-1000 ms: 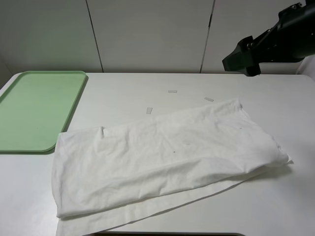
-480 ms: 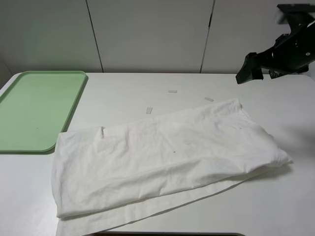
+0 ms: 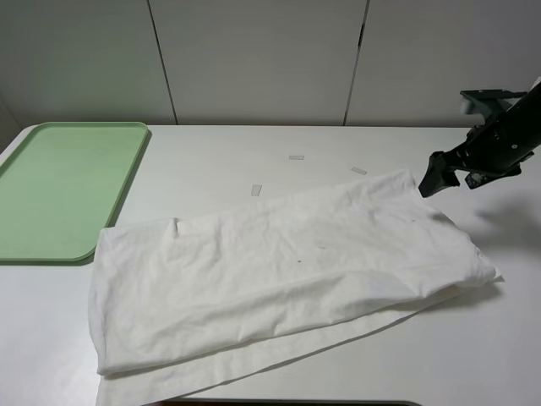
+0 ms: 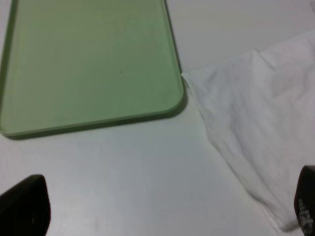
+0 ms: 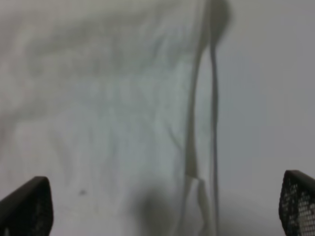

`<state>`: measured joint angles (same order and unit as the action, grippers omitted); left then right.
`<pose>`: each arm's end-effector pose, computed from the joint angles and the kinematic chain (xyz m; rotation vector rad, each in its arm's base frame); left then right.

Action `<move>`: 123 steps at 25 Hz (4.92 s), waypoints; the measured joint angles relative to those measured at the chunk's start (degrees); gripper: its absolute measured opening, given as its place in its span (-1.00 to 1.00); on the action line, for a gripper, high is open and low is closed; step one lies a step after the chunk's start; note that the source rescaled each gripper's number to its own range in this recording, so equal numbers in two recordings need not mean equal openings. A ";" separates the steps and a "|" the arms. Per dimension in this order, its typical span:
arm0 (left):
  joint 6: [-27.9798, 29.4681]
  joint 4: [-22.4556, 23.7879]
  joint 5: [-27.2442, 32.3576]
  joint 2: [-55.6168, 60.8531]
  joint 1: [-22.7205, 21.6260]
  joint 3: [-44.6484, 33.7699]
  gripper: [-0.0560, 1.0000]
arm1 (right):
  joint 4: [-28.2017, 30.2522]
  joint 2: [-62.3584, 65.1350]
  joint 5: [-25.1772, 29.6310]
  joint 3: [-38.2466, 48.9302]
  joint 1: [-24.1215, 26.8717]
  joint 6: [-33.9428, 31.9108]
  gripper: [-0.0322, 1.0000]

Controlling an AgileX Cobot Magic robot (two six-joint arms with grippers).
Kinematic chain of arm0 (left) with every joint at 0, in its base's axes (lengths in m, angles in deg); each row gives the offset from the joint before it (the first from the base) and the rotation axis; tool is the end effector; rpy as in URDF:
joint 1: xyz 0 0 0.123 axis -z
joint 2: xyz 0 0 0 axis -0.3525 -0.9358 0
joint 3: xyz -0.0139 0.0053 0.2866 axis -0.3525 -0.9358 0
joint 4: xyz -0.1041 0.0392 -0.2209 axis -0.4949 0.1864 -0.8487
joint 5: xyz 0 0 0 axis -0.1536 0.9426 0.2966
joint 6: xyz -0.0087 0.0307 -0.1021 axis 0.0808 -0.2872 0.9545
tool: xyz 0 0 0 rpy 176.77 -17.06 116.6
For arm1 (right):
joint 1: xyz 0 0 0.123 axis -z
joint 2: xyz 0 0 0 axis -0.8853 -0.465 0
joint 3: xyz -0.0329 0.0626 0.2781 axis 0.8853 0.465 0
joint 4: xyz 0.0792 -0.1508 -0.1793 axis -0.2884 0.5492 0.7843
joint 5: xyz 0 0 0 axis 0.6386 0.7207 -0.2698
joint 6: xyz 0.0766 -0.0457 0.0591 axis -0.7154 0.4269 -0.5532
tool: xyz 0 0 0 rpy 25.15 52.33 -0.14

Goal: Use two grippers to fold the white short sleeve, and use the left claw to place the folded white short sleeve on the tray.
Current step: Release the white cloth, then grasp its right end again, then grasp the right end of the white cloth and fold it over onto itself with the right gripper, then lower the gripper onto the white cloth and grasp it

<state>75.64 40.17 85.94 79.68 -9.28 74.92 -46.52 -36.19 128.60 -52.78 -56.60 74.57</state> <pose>0.0067 0.0087 0.2619 0.1602 2.0469 -0.0202 0.3540 -0.0113 0.1667 -0.4217 2.7498 0.2045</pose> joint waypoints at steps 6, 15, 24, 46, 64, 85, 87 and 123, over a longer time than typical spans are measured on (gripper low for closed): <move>0.00 0.00 0.00 0.00 0.00 0.00 1.00 | 0.00 -7.24 -1.19 -1.12 3.56 3.99 1.00; -0.05 0.00 0.00 0.00 0.00 0.00 1.00 | -3.26 -13.16 -1.89 -1.83 4.38 9.21 1.00; -0.05 0.00 0.00 0.00 0.00 0.00 1.00 | -6.31 -14.30 -0.53 -2.26 4.11 10.90 1.00; -0.05 0.15 0.07 0.00 0.00 0.00 1.00 | 11.91 -9.47 0.82 -2.22 -3.13 -0.61 -0.76; -0.05 0.15 0.07 0.00 0.00 0.00 1.00 | 24.28 2.33 3.36 -2.13 -22.26 -27.22 -0.76; -0.05 0.29 0.07 0.00 0.00 0.00 1.00 | 10.47 3.11 -0.50 -1.74 -41.50 -25.43 0.54; -0.05 1.20 0.07 0.00 0.00 0.00 1.00 | 10.81 3.11 -0.55 -1.74 -41.85 -24.44 0.54; -0.05 3.35 -0.17 0.00 0.00 0.00 1.00 | 27.30 44.05 21.55 -1.70 -11.76 -34.13 0.57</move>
<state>75.60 43.52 85.77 79.68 -9.28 74.92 -19.22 7.86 150.14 -54.48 -68.36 40.44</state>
